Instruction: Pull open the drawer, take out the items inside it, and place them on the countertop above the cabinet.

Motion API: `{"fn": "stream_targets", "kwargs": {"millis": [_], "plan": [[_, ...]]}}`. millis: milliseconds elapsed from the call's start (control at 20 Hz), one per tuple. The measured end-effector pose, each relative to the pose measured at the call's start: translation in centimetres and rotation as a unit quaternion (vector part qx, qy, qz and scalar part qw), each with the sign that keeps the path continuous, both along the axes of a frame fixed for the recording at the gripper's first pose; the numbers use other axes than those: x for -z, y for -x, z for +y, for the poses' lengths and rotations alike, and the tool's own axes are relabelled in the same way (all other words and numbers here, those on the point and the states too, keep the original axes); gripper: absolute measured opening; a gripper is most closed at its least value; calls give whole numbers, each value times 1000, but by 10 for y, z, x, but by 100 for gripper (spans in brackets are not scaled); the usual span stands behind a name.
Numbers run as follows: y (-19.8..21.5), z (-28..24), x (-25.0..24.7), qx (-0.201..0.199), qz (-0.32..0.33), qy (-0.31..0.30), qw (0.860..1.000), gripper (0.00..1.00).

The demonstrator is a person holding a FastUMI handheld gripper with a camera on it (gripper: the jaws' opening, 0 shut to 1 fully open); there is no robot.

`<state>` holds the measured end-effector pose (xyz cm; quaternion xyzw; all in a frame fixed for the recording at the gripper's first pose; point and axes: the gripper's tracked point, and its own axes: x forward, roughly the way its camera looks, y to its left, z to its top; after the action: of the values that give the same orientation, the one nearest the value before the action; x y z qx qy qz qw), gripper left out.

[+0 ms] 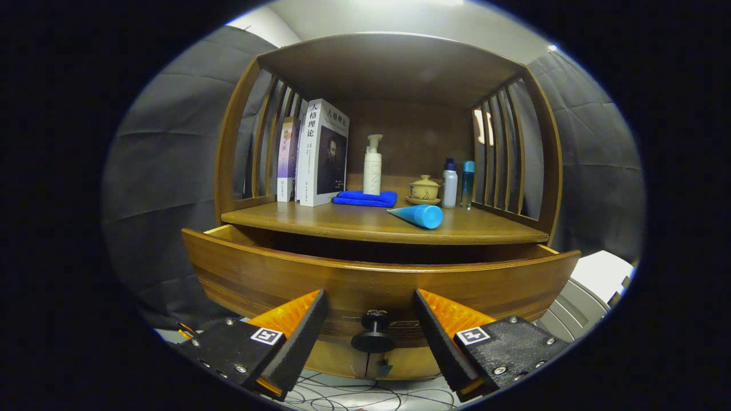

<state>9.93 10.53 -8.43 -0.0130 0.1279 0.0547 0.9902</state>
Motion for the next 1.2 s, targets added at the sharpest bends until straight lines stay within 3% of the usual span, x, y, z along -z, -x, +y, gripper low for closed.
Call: {"fn": "stream_targets", "kwargs": {"millis": [650,800,950,1200], "plan": [[-60,2,9,-25,0,11,1000,95],[-55,2,11,-27,-8,19,999,94],[-47,16,5,-55,-6,15,998,95],[-13,16,-47,-50,-46,18,998,95]]}}
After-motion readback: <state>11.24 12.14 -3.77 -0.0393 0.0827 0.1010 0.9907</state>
